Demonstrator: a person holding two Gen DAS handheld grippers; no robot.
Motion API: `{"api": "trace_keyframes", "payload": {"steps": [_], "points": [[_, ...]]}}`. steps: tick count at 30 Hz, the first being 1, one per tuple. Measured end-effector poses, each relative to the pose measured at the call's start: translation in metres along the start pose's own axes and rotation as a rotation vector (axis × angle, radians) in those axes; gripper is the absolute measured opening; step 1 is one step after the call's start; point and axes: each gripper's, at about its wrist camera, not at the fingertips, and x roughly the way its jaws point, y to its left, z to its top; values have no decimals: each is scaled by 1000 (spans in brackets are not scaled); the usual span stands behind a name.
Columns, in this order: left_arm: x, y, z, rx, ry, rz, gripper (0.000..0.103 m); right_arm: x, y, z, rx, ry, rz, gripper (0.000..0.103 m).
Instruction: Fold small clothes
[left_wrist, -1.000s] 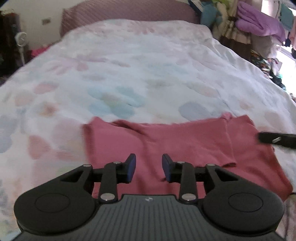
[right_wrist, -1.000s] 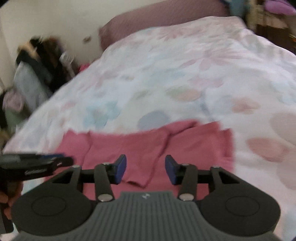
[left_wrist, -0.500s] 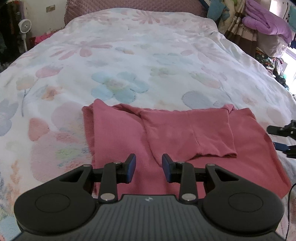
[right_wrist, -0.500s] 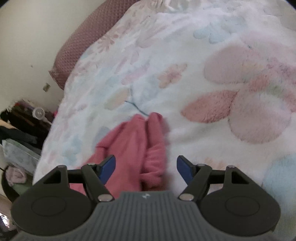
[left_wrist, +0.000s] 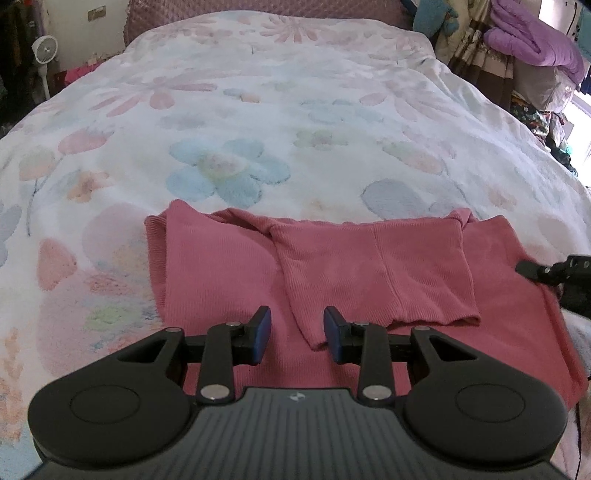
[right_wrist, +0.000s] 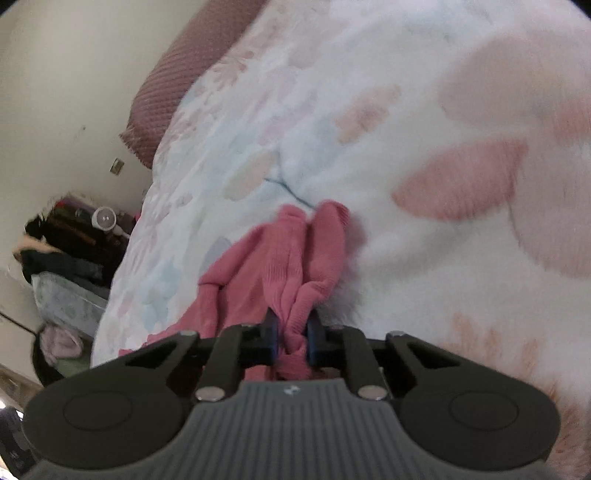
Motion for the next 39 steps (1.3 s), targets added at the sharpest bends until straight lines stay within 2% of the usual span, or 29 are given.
{"api": "trace_keyframes", "payload": {"steps": [4, 12, 15, 21, 27, 32, 36, 39], "points": [[-9, 10, 2, -14, -22, 9, 40, -13, 42, 3, -101, -38, -13, 7], [-35, 47, 2, -82, -76, 21, 40, -13, 162, -12, -365, -66, -91, 7], [-41, 63, 1, -102, -85, 27, 42, 5, 201, -25, -409, -45, -83, 7], [-46, 96, -4, -135, -83, 41, 42, 65, 261, -63, -486, 62, -54, 7], [-47, 121, -13, -191, -79, 48, 43, 131, 294, -111, -592, 217, -64, 7], [-47, 130, -20, -214, -72, 45, 46, 161, 307, -136, -654, 281, -68, 8], [-52, 132, -23, -229, -73, 47, 46, 160, 313, -141, -669, 307, -42, 25], [-63, 130, -24, -232, -71, 46, 46, 142, 322, -139, -669, 318, 7, 30]]}}
